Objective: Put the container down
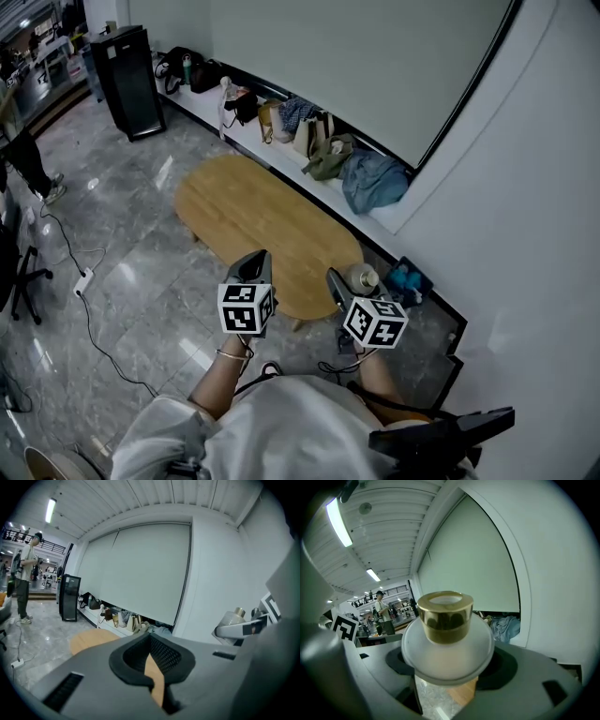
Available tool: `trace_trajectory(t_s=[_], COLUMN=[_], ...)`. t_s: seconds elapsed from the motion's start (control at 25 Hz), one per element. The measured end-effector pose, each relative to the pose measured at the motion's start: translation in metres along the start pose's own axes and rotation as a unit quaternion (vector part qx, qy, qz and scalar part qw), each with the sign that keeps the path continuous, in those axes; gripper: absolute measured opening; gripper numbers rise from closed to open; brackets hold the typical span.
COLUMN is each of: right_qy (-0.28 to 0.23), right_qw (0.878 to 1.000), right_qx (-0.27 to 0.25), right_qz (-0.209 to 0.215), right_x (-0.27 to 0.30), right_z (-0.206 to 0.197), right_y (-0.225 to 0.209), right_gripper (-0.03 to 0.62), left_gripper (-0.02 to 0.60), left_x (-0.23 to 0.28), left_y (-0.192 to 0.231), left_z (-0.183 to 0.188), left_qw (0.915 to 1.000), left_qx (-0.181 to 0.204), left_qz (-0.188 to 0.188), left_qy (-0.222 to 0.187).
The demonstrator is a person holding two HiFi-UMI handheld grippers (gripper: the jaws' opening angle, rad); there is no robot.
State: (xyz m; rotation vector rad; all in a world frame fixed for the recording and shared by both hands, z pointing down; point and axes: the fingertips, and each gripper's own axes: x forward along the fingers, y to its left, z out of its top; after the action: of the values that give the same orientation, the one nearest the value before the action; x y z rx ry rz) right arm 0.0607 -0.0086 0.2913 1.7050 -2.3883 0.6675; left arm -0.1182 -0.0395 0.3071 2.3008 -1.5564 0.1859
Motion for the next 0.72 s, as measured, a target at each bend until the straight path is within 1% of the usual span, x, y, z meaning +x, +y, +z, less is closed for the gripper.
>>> trace_trajectory(t_s=[0.16,0.36,0.56,0.72], right_qy=[0.016,0.026,0.028,0.027], right_qw=[1.0,1.0,0.999,0.999], right_qx=[0.011,0.004,-0.007,-0.01], right_qz=[-0.005,0.0,0.017,0.039], right_x=[0.014,0.031,0.055,0.074], right_z=[-0.008,-0.008,0.005,0.02], right_y=[-0.007,-0.014,-0.025,-0.036], right_gripper=[0.341,0.341,0.341,0.341], left_gripper=[0.008,0.008,0.008,0.008], left_x=[0.012,0.029,0.05,0.069], left_y=[0.008,0.014,0.014,0.008], left_z=[-0.01,-0.015,-0.006,-0.001], left_qw=[0.9998,0.9996,0.9996,0.9993], left_qx=[-0.003,-0.009,-0.011,-0.007], left_qz=[-0.001,0.002,0.015,0.029], left_qy=[0.018,0.027,0.02,0.021])
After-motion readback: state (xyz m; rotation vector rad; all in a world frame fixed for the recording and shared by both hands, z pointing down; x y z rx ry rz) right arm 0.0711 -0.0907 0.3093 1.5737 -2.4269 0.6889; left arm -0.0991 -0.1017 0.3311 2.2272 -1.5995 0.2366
